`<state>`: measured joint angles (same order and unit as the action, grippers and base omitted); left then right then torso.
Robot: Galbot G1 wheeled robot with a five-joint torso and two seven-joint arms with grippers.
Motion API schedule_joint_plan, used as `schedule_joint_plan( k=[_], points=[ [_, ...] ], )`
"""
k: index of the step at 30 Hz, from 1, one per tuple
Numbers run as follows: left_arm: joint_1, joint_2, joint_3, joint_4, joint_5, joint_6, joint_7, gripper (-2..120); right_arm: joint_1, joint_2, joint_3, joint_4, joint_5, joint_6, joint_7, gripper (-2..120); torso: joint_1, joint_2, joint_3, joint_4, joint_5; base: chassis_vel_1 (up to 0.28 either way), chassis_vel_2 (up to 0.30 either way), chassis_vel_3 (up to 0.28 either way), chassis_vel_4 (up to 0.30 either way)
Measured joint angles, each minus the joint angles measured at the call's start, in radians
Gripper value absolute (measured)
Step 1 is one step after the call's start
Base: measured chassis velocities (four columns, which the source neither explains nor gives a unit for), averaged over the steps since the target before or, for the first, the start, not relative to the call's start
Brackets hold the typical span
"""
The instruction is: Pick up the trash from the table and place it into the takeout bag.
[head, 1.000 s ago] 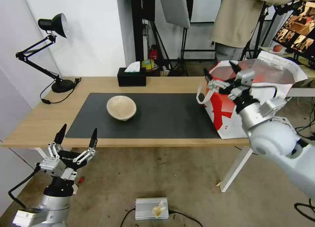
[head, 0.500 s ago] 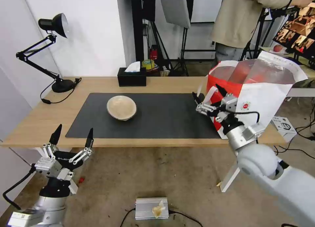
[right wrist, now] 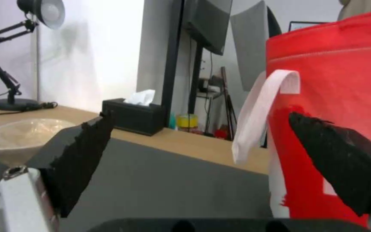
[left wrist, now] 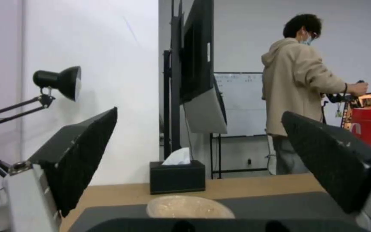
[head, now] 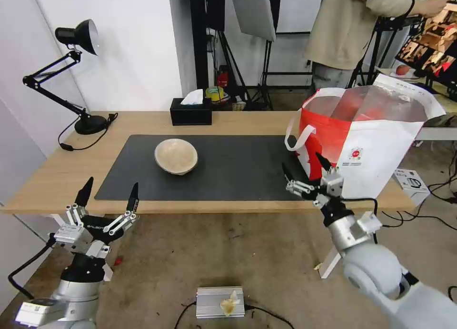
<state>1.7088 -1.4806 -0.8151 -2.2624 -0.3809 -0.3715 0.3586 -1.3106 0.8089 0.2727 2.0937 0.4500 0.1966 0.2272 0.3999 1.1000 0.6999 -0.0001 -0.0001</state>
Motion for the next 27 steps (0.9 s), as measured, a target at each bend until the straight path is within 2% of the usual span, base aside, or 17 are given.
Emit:
schedule_joint_plan(
  k=[10, 21, 27],
  points=[
    [-0.011, -0.001, 0.020, -0.004, 0.011, 0.011, -0.002, 100, -0.096, 0.039, 0.074, 0.036, -0.059, 0.015, -0.007, 100, 0.000, 0.000, 0.000, 0.0001, 0.0000, 0.000, 0.000, 0.000, 0.000],
    [-0.017, 0.000, 0.044, -0.015, 0.031, 0.020, -0.027, 100, -0.260, 0.098, 0.218, 0.110, -0.116, 0.024, -0.020, 100, 0.000, 0.000, 0.000, 0.0000, 0.0001, 0.000, 0.000, 0.000, 0.000],
    [-0.025, 0.001, 0.049, -0.015, 0.032, 0.026, -0.028, 100, -0.296, 0.107, 0.241, 0.135, -0.127, 0.023, -0.020, 100, 0.000, 0.000, 0.000, 0.0001, 0.0001, 0.000, 0.000, 0.000, 0.000]
  ],
)
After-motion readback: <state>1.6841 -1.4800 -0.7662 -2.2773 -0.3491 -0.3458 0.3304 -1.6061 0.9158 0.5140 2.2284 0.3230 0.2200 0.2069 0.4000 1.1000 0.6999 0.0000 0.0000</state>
